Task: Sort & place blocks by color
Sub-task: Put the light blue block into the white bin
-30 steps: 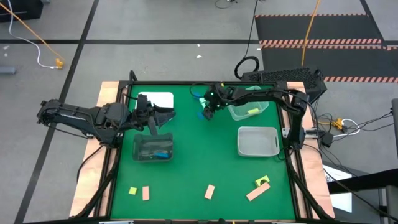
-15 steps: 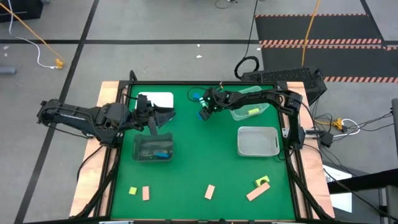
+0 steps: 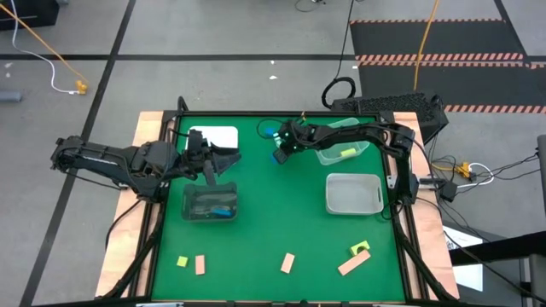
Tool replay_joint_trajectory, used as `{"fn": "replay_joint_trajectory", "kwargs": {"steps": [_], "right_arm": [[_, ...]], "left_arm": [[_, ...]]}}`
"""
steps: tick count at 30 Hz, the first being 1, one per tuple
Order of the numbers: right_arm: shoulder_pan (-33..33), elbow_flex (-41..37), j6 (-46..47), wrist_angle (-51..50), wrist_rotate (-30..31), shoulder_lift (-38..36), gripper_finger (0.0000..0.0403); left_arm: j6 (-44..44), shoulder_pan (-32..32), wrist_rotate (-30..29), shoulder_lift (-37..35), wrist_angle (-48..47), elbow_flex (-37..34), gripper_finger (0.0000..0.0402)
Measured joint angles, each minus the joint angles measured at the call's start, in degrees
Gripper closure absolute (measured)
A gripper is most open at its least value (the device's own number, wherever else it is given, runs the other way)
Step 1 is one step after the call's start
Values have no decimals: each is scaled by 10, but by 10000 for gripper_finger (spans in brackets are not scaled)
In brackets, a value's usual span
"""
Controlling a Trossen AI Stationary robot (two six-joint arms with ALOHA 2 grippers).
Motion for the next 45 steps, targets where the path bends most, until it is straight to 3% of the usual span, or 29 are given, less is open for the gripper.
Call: {"fn": "replay_joint_trajectory", "kwargs": {"steps": [10,17,25,34,45], "right_arm": [[16,0,-11,13,-55,-83,365],[50,0,-65,41,-99,-158,365],[105,0,-131,49,-100,-225,365],[141,0,-128,118,-139,-244,365],[167,0,-156,162,-145,-245,365]], "left_arm": [[58,0,0,20,-80,-1,220],[74,9,-11,82,-78,-1,220],[107,14,-11,101,-68,-1,220],[261,28,-11,104,-34,-1,220],[316,30,1,105,-9,-1,220]]}}
